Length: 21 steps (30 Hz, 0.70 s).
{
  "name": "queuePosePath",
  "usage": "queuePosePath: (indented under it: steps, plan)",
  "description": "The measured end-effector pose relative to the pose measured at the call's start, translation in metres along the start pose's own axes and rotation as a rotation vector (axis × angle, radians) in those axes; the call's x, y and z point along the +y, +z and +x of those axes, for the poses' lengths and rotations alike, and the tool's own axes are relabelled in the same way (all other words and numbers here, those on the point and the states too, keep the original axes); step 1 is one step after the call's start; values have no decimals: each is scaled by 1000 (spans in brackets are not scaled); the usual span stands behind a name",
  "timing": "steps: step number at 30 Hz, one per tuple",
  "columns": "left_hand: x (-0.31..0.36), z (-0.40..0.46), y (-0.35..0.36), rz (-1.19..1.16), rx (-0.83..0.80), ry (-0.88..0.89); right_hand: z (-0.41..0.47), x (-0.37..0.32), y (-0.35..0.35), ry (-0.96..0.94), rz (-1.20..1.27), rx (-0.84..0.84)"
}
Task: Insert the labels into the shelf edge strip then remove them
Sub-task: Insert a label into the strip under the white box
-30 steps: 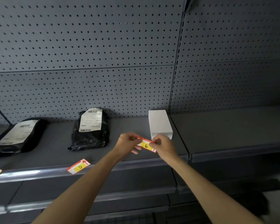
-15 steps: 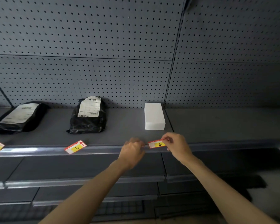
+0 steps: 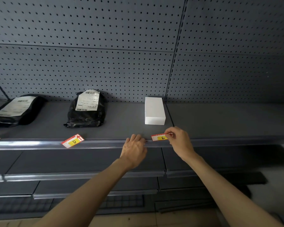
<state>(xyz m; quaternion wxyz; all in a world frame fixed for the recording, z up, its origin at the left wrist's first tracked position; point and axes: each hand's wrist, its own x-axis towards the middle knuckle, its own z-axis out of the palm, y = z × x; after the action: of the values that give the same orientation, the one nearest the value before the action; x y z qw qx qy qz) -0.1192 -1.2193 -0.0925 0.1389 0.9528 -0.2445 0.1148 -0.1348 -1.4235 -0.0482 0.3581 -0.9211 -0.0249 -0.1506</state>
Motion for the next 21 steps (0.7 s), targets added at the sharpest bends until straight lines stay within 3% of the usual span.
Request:
queuePosePath:
  steps: [11, 21]
  plan:
    - [-2, -3, -4, -17, -45, 8, 4, 3, 17, -76, -152, -144]
    - [-9, -2, -20, -85, -115, -23, -1, -6, 10, -46, -159, -97]
